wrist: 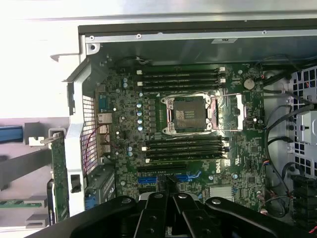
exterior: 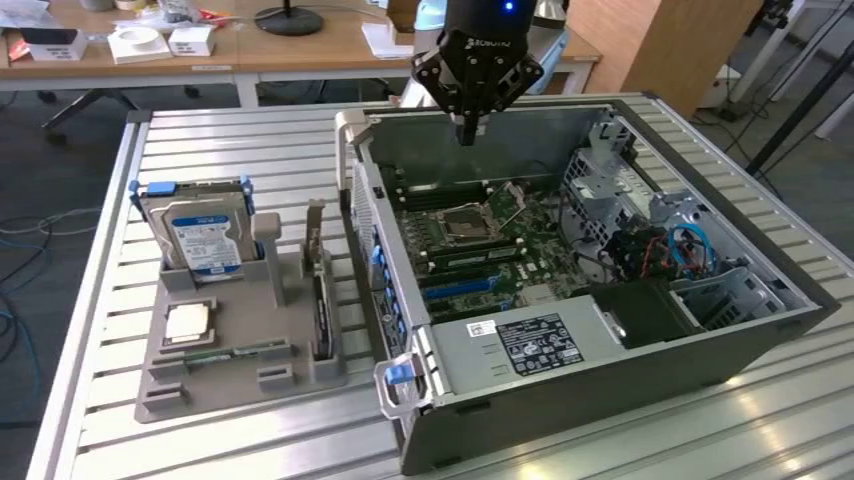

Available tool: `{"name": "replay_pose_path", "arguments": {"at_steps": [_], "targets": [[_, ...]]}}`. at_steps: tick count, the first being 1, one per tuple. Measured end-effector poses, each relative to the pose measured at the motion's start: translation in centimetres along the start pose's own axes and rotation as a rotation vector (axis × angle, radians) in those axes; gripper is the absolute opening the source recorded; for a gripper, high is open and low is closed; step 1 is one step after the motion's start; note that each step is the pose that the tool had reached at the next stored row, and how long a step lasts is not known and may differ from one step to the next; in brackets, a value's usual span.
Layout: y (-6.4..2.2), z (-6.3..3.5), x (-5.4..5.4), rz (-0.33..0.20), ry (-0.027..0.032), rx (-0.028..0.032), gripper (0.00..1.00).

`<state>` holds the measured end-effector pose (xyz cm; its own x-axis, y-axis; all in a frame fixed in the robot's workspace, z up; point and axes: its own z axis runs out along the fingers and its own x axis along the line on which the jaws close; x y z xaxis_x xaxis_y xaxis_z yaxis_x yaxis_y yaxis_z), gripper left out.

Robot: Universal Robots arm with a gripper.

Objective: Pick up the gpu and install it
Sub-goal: 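Reach for the gpu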

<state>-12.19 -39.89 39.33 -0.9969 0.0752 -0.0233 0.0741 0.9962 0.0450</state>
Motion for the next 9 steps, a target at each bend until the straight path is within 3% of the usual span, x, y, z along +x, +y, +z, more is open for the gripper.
{"name": "replay_pose_path", "arguments": {"at_steps": [9], "targets": [[-0.09, 0.09, 1.1, 0.0, 0.0, 0.0, 0.1]]}}
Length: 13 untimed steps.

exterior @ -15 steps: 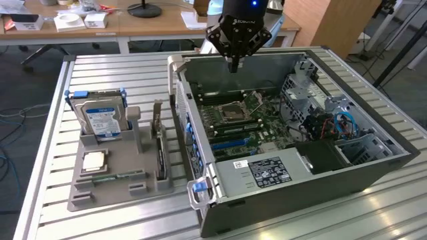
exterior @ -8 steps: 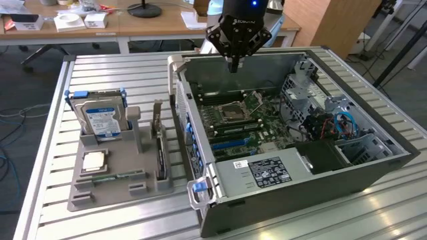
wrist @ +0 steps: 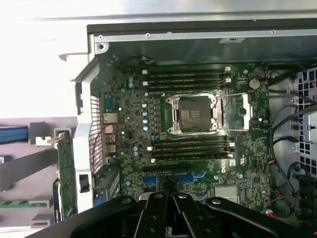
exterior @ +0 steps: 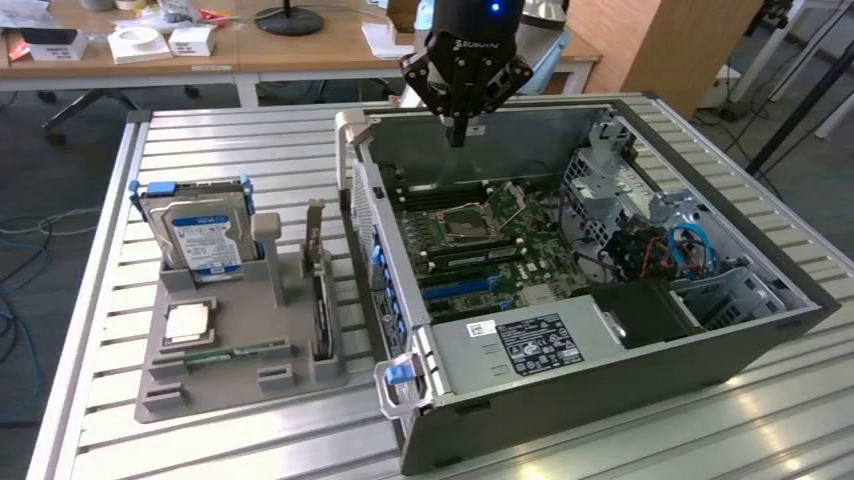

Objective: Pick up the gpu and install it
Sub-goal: 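Reach for the gpu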

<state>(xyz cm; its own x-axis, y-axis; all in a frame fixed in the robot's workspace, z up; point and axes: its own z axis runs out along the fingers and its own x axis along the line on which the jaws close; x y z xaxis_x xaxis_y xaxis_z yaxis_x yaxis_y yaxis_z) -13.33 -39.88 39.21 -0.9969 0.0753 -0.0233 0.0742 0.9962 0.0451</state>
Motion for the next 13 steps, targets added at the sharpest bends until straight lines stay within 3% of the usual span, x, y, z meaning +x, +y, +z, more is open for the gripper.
{"name": "replay_pose_path", "arguments": {"at_steps": [13], "targets": [[-0.23, 0.0, 3.0, 0.0, 0.0, 0.0, 0.1]]}}
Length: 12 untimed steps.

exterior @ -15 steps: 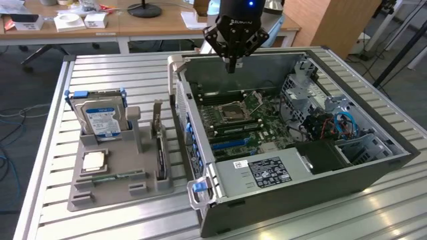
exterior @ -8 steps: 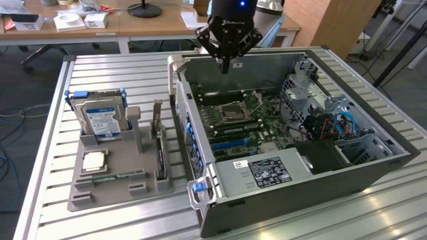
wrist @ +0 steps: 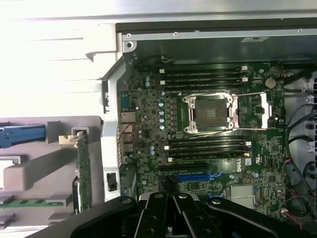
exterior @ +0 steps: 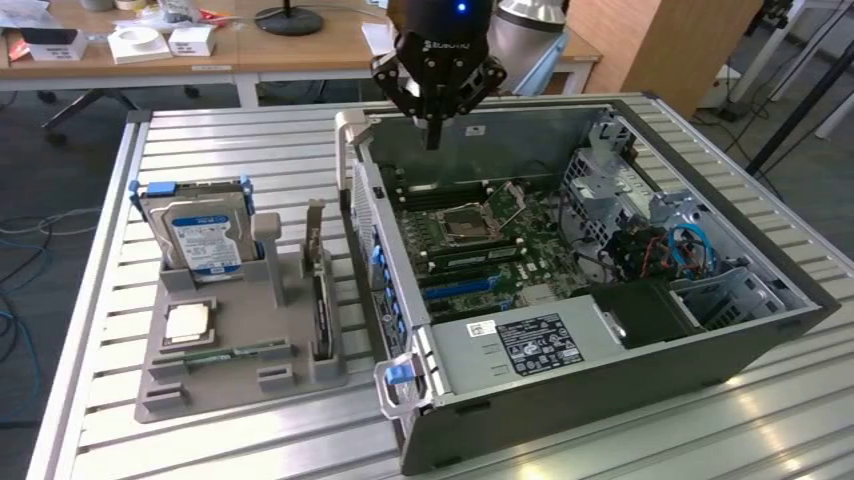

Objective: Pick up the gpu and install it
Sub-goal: 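Reach for the gpu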

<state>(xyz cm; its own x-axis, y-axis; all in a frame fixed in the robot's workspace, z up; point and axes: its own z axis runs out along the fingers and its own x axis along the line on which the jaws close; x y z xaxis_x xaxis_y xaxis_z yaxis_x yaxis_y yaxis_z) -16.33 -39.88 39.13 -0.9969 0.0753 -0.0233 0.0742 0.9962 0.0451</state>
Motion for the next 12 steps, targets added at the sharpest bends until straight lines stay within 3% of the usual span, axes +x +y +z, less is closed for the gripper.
{"name": "replay_pose_path", "arguments": {"at_steps": [12], "targets": [[-0.21, -0.04, 3.0, 0.0, 0.0, 0.0, 0.1]]}}
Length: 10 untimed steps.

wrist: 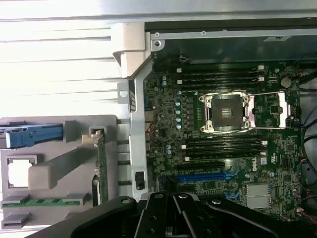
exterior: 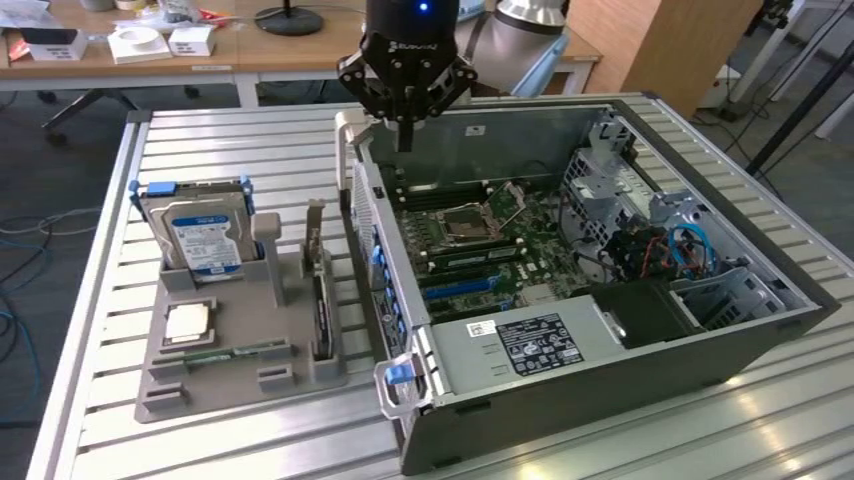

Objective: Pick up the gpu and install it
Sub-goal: 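Reach for the gpu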

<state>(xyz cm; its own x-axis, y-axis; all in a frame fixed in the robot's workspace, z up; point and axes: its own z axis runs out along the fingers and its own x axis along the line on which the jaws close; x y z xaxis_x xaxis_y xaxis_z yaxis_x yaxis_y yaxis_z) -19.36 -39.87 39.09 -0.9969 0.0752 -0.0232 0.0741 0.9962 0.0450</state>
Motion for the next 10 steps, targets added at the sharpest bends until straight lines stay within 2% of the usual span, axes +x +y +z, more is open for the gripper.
{"name": "replay_pose_path", "arguments": {"at_steps": [10], "targets": [[-0.19, -0.03, 2.8, 0.0, 0.0, 0.0, 0.1]]}}
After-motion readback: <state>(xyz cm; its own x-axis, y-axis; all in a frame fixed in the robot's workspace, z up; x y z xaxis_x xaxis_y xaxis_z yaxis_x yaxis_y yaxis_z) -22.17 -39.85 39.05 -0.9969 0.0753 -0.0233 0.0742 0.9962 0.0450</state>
